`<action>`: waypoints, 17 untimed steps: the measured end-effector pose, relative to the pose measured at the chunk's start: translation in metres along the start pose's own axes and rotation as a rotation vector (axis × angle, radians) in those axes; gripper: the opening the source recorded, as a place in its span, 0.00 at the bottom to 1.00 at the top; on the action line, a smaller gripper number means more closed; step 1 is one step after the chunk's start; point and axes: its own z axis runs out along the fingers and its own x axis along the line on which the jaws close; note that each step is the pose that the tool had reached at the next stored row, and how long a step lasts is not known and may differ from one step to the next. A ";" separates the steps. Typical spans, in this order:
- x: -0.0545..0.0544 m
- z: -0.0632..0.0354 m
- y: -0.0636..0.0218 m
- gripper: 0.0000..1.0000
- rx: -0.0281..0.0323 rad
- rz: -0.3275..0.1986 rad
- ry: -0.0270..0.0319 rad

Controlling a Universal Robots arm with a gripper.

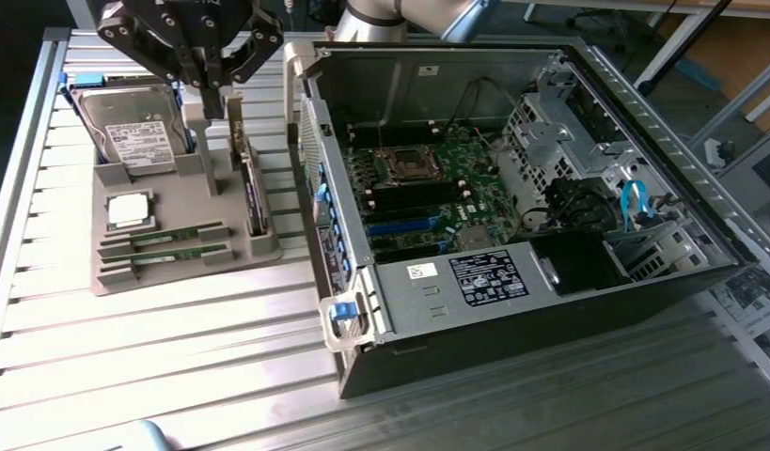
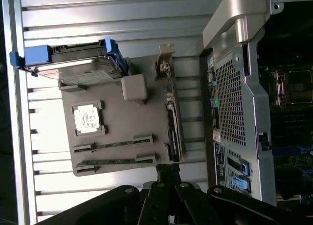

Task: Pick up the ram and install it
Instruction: 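Reach for the ram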

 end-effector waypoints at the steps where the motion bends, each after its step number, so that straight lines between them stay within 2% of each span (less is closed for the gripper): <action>1: 0.000 0.0000 -0.0009 0.11 0.0000 0.000 0.0000; 17: 0.004 -0.0010 -0.0231 0.11 -0.0001 0.000 0.0000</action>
